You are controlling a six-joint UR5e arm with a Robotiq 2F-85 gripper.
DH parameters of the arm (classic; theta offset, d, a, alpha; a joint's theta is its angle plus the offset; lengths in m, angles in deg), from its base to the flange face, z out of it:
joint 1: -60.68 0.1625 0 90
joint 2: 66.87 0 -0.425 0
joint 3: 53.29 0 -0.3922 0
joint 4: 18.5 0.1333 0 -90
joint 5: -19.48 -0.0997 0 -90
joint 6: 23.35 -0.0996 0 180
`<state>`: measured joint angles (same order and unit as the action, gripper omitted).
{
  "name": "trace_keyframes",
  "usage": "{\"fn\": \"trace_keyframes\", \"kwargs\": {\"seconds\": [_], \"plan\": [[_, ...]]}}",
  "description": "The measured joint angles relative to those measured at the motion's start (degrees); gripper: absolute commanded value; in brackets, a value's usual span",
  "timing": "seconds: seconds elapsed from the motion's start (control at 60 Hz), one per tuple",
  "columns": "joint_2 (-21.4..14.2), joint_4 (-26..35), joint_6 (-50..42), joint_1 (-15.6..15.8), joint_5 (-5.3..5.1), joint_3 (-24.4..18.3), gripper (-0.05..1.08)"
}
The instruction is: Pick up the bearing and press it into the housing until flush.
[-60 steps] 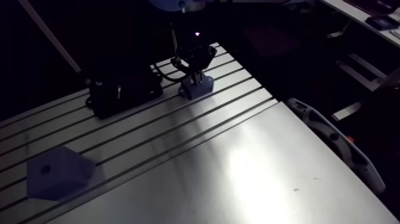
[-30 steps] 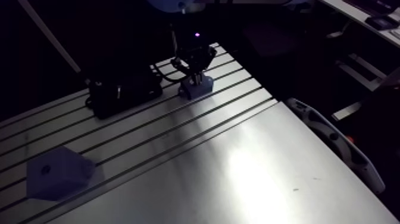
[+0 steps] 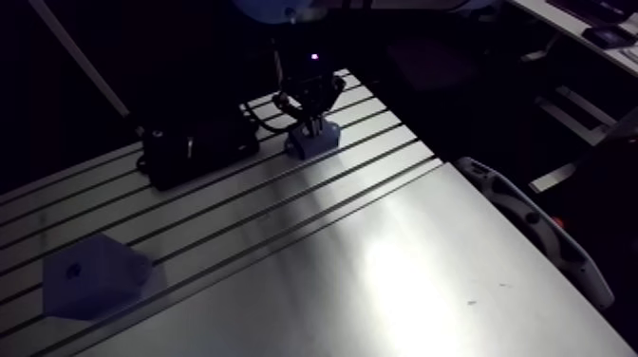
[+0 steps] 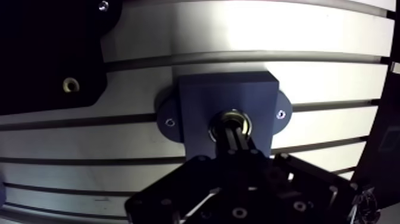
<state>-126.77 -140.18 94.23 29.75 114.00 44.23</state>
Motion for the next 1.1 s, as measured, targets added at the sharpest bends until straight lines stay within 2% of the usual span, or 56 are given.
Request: {"fn": "trace_keyframes", "kwargs": {"seconds": [0.55,0.783,0.8,0.817,0.833,0.85,0.867,0.883,0.9,0.917,0.933,0.95,1.1], "plan": [[-0.1,-0.5,0.1,0.0,-0.09,0.2,1.08],[-2.2,-0.1,0.2,0.0,-0.26,0.0,1.07],[-2.4,0.0,0.2,0.0,-0.26,0.0,1.04],[-2.6,0.0,0.2,0.0,-0.27,-0.1,0.97],[-2.9,0.2,0.2,0.0,-0.28,-0.1,0.97],[-3.1,0.3,0.2,0.0,-0.29,-0.1,0.77],[-3.2,0.4,0.2,-0.1,-0.29,-0.1,0.77],[-3.4,0.5,0.2,-0.1,-0.30,-0.2,0.42],[-3.6,0.7,0.2,-0.1,-0.30,-0.2,0.42],[-3.8,0.9,0.2,-0.1,-0.30,-0.2,0.08],[-4.0,1.2,0.2,-0.1,-0.30,-0.3,0.08],[-4.1,1.5,0.2,-0.1,-0.31,-0.3,0.01],[-6.5,6.0,0.1,0.1,-0.29,-1.0,0.00]]}}
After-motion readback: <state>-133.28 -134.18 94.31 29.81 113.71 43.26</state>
